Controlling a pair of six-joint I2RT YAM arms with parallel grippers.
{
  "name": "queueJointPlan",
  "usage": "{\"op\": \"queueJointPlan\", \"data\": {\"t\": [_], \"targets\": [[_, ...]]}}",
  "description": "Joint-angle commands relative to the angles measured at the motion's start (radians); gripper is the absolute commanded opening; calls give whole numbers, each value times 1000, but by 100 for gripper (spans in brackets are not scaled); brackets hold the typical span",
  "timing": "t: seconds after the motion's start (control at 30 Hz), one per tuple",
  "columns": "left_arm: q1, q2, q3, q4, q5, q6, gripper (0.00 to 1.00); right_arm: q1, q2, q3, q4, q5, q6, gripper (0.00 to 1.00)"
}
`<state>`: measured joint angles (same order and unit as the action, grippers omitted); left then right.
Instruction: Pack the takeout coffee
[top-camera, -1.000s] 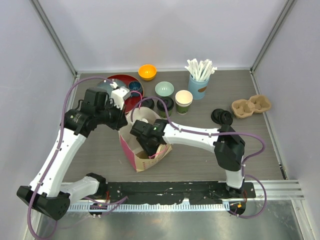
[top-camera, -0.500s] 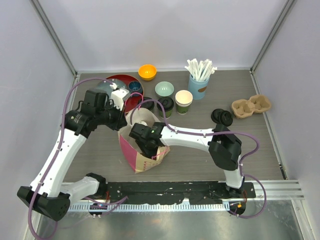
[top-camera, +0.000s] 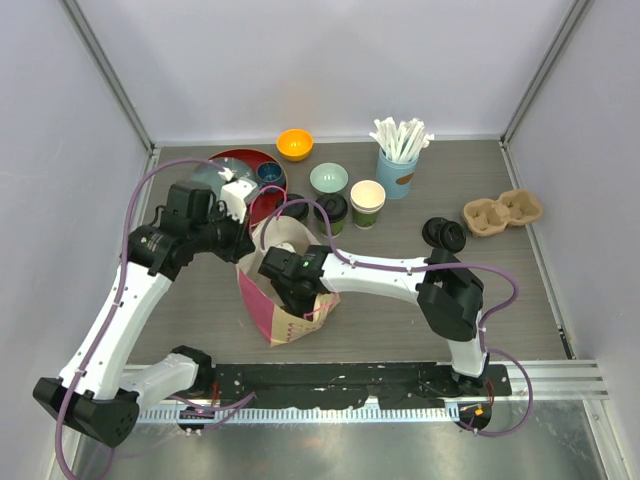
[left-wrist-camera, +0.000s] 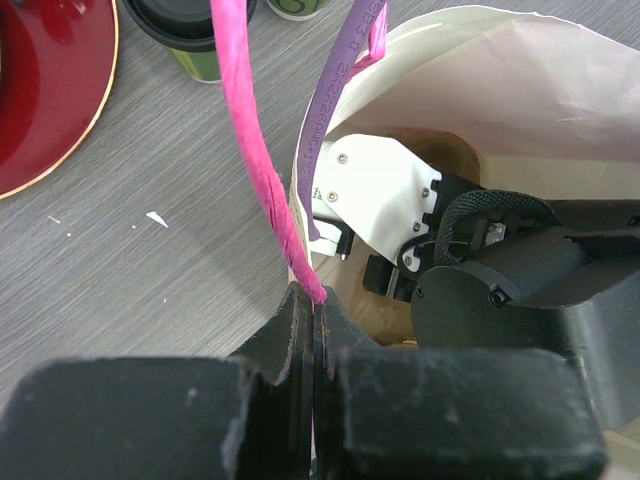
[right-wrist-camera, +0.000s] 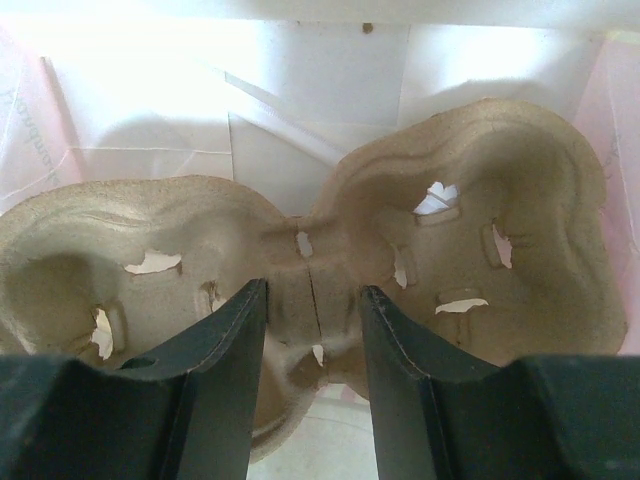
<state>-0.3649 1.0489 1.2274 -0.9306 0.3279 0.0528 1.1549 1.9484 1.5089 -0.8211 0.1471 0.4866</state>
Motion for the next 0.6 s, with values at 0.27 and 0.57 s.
{"op": "queueJointPlan", "data": {"t": [0.27, 0.57], "targets": [[1, -21, 12, 76, 30, 51, 0, -1, 18, -36, 40, 100, 3, 37], [0, -7, 30, -20, 11, 150, 0, 35, -101, -7, 108, 140, -54, 70]]}}
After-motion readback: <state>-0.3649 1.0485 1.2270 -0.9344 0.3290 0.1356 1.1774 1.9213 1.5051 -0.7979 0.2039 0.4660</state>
